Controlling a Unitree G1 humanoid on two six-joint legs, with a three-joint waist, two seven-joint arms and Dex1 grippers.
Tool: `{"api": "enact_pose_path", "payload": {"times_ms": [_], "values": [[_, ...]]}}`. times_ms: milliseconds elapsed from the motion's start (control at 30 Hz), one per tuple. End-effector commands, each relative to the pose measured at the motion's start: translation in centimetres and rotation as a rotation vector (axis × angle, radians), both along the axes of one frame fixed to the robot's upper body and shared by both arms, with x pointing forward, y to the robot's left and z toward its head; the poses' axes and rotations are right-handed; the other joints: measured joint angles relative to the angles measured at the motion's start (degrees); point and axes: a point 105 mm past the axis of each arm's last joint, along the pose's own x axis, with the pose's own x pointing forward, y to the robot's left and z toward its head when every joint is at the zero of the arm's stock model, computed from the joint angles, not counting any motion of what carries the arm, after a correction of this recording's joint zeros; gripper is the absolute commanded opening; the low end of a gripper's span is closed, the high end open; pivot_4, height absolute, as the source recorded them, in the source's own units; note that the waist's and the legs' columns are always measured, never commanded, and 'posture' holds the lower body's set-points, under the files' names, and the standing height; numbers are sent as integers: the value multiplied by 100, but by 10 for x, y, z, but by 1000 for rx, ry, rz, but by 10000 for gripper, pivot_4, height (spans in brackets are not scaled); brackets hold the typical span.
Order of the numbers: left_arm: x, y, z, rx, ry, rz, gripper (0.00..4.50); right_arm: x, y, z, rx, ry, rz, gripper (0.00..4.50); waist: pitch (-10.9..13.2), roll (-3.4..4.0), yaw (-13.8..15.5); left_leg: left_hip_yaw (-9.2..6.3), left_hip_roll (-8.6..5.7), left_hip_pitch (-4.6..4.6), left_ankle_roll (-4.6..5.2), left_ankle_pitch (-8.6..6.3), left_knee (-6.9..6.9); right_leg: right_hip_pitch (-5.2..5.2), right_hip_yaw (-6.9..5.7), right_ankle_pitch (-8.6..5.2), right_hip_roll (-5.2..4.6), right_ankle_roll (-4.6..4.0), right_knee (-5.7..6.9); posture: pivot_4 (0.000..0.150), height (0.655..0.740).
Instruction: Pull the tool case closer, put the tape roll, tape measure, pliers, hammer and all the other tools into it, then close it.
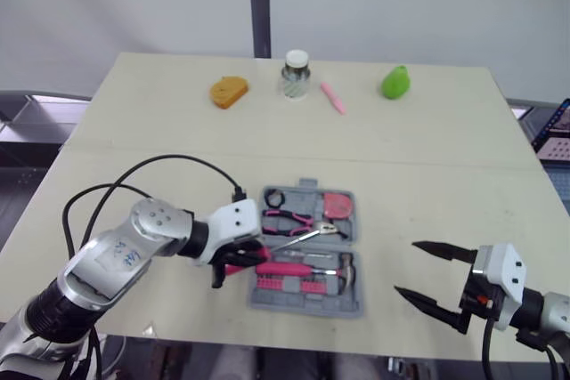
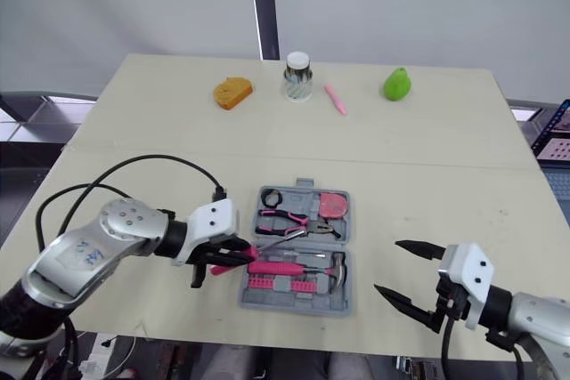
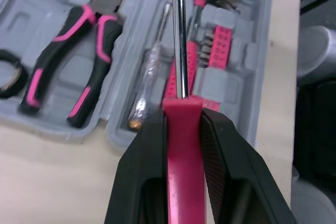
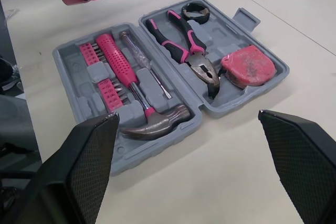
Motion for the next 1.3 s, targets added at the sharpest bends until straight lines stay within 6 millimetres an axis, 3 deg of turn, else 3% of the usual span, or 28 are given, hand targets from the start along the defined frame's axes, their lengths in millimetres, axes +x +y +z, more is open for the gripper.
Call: {"api": "enact_pose_path", "payload": {"times_ms": [33,800,1067,1300], "values": [[-6,-6,4,33,21,-66,4925,-1,0,3,-7,-15,22,45000,0,0,-2,1,0,0,0,1,0,0,0,0,5,0,0,1500,7159],[-6,-58,-7,317,63,-315,4925,-26,-5,3,-67,30,132,45000,3,-3,9,-5,4,-1,-1,15,16,0,14,0,38,3,16,1500,7159],[-13,-54,-14,383,86,-342,4925,-40,4,-3,-126,65,263,45000,3,-4,6,-6,3,-3,2,17,20,0,16,0,36,3,17,1500,7159],[-24,-48,-20,440,97,-337,4925,-36,15,-3,-110,57,308,45000,3,-3,9,-9,5,-3,2,18,23,0,16,0,37,3,20,1500,7159]]}}
